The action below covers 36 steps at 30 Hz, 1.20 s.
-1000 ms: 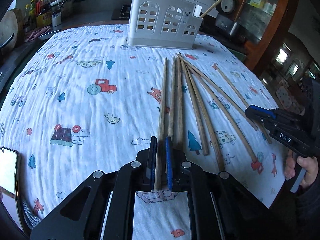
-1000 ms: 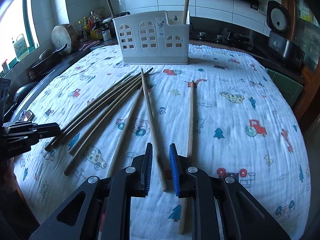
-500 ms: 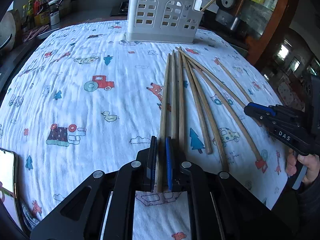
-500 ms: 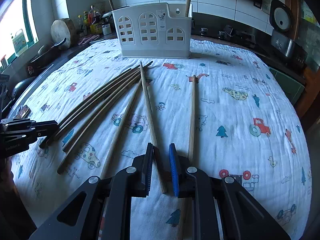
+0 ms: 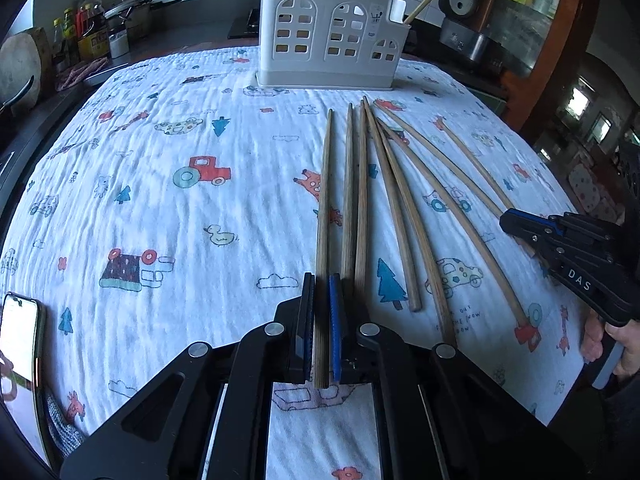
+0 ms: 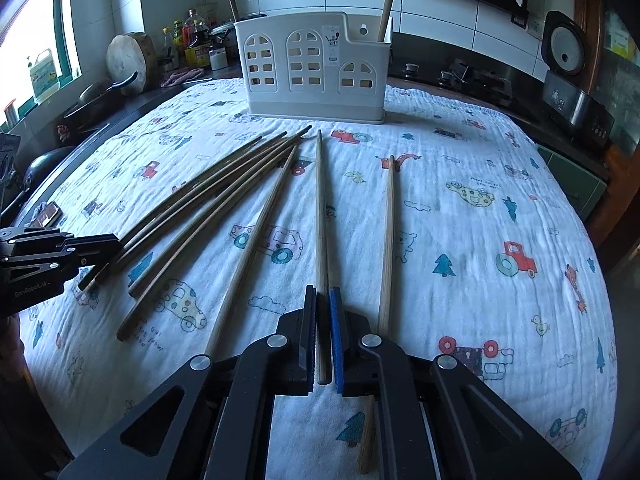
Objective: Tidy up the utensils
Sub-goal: 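Carry both held chopsticks up and lower them into the white holder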
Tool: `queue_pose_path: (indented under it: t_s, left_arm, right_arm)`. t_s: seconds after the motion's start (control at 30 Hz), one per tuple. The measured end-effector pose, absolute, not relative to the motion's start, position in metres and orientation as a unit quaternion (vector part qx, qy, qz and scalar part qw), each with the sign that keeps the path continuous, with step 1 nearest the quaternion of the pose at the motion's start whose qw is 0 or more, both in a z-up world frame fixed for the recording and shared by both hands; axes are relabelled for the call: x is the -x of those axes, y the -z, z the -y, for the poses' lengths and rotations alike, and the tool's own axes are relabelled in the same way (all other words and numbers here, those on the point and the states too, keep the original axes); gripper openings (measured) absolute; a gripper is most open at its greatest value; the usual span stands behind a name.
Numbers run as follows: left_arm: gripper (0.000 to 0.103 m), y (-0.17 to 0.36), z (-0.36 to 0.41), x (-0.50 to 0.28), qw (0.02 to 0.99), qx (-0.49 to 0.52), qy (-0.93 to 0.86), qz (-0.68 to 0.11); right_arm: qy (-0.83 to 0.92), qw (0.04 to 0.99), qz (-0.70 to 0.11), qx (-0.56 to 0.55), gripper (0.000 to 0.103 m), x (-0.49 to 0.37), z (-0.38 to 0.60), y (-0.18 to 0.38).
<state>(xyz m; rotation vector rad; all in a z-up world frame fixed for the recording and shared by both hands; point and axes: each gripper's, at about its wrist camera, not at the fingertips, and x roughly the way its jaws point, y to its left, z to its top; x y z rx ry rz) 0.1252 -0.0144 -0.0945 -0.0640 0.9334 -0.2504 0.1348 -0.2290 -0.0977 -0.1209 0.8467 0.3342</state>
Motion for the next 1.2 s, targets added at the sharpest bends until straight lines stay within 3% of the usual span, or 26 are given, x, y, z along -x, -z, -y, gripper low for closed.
queue_pose_path:
  t_s: [0.53,1.2]
  left_arm:
    - [0.005,-0.003,0.015,-0.107,0.93,0.028,0.134,-0.34]
    - [0.005,-0.057,0.01,-0.163,0.929,0.024,0.189,-0.317]
  right_arm:
    - [-0.173,0.946,-0.272,0.045,0.007,-0.109,0.228,-0.031]
    - [-0.19,0.936,-0.29,0.062,0.007,-0.171,0.216,-0.106]
